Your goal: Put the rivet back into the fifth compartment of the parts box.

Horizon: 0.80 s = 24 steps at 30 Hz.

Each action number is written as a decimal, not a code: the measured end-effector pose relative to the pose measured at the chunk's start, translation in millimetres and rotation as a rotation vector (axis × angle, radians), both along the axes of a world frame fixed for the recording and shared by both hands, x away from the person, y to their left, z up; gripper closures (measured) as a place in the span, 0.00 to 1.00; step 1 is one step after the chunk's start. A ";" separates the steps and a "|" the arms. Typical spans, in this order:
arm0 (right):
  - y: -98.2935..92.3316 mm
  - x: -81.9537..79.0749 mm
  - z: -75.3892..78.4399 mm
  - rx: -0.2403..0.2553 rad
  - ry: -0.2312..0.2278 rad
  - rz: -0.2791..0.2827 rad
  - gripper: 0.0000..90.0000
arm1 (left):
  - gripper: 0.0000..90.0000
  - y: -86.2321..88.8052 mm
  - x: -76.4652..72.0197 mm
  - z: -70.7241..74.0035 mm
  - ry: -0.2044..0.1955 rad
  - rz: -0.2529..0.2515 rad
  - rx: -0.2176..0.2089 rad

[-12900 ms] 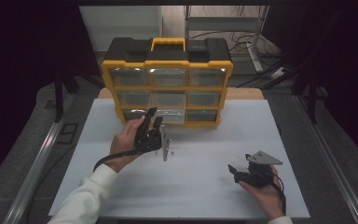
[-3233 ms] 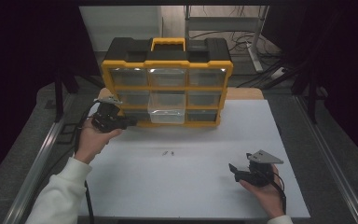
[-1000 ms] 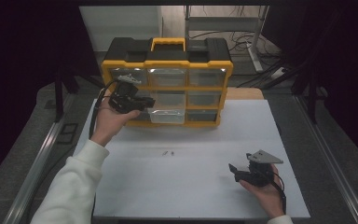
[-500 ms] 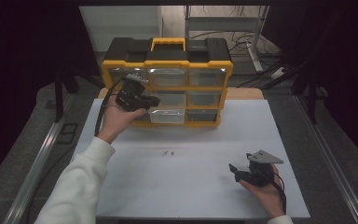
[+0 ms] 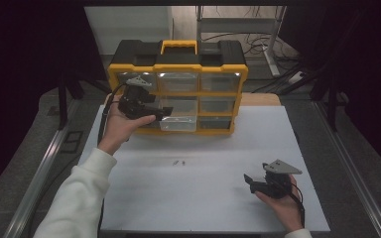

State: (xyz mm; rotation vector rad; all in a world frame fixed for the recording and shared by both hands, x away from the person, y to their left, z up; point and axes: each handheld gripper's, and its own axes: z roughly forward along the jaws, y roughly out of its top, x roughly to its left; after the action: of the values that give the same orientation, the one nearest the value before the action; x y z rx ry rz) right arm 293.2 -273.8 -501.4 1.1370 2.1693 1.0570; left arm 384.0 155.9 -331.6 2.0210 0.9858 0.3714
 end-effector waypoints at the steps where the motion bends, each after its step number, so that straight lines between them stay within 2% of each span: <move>1: 0.1 0.0 0.0 0.001 0.000 0.000 0.22 | 0.21 1.2 -1.2 -0.6 0.000 -0.002 -0.003; 16: 0.5 -0.1 0.2 -0.003 -0.002 0.000 0.22 | 0.14 15.8 -24.0 -19.8 0.015 -0.016 0.021; 24: 0.6 -0.3 0.4 -0.003 -0.003 0.000 0.22 | 0.14 21.8 -30.8 -40.5 0.042 -0.020 0.030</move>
State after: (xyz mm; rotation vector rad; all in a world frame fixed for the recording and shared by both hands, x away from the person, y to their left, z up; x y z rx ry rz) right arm 292.9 -273.2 -501.0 1.1331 2.1676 1.0544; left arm 353.3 177.7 -372.0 2.0716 0.9908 0.3360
